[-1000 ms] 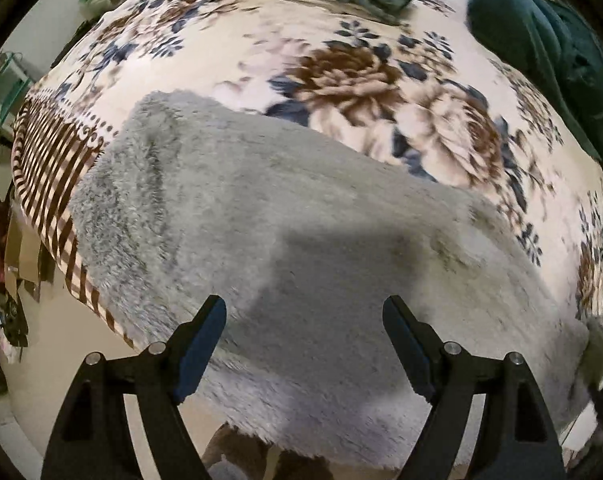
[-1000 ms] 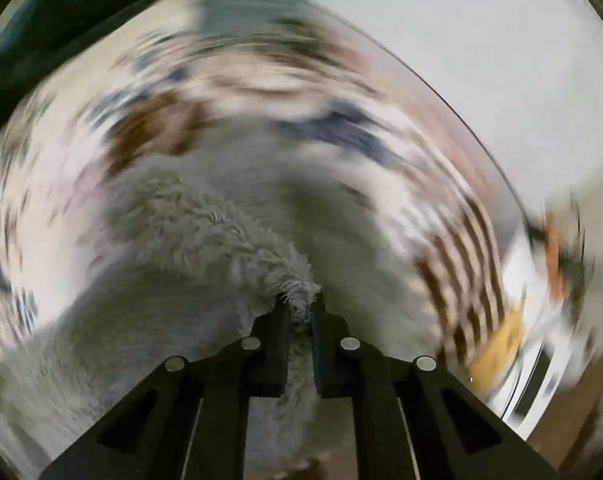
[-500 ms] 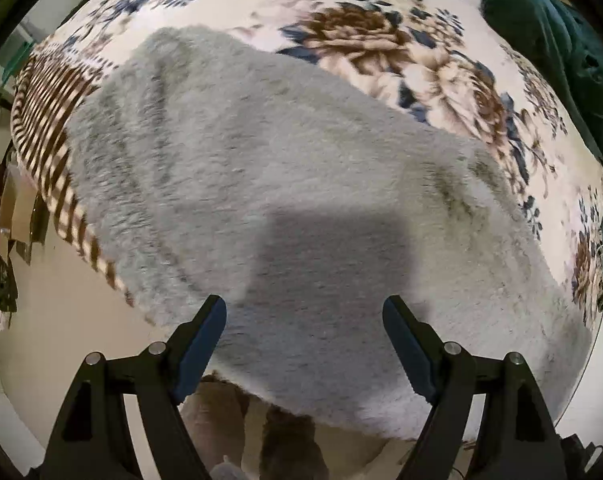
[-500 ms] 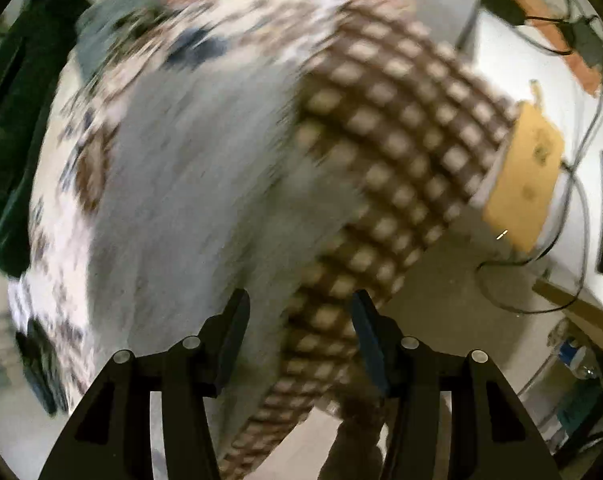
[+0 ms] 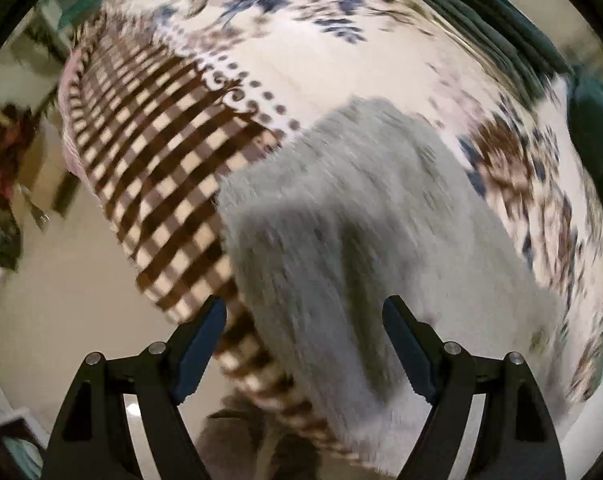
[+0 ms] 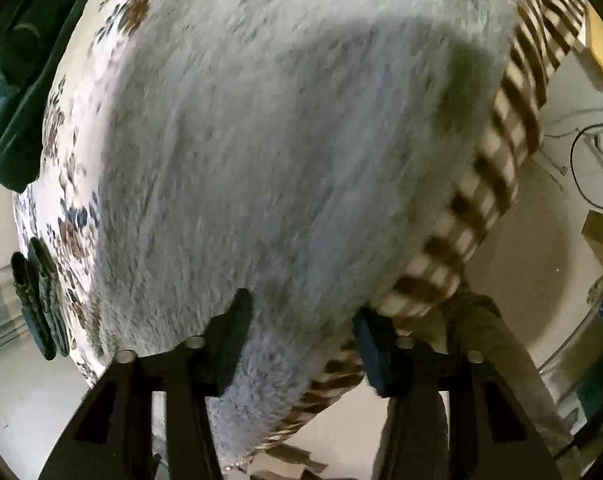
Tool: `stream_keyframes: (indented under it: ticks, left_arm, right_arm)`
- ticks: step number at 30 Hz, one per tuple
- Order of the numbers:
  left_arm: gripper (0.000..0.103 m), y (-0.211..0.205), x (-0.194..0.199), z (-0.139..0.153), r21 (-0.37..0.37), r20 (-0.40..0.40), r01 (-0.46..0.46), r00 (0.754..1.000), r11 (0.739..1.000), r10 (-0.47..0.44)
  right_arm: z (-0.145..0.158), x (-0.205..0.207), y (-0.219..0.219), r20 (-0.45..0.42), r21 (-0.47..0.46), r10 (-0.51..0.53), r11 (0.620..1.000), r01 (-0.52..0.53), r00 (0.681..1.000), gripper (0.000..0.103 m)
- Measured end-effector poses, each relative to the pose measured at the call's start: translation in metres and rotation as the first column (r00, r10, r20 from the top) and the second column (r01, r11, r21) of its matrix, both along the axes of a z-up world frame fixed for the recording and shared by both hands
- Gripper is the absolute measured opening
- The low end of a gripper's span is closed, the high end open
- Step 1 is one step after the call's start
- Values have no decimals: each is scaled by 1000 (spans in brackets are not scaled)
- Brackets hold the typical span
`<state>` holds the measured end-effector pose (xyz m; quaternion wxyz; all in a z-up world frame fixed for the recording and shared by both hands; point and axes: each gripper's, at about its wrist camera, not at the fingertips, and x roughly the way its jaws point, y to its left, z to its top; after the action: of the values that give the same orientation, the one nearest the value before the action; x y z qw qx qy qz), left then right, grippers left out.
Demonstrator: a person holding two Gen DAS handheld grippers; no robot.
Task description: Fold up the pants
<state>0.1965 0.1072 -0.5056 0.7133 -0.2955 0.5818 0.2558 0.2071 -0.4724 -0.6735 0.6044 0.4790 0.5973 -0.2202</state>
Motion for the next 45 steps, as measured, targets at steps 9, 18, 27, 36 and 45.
stream_keyframes:
  ticks: [9, 18, 27, 36, 45]
  left_arm:
    - [7, 34, 0, 15, -94, 242, 17, 970, 995, 6]
    - [7, 78, -3, 23, -120, 288, -28, 956, 992, 62]
    - [56, 52, -8, 4, -90, 107, 25, 994, 996, -15]
    - [78, -56, 19, 40, 37, 116, 225, 967, 974, -228]
    - [78, -187, 56, 19, -9, 55, 364, 930, 931, -363]
  right_arm:
    - [33, -3, 51, -2, -219, 99, 971, -97, 995, 7]
    - [55, -9, 83, 56, -165, 173, 973, -161, 983, 7]
    - [27, -24, 32, 67, -19, 122, 992, -121, 990, 57]
    - [69, -41, -133, 143, -241, -146, 954, 178, 979, 58]
    - [27, -6, -230, 128, -250, -234, 933, 260, 964, 4]
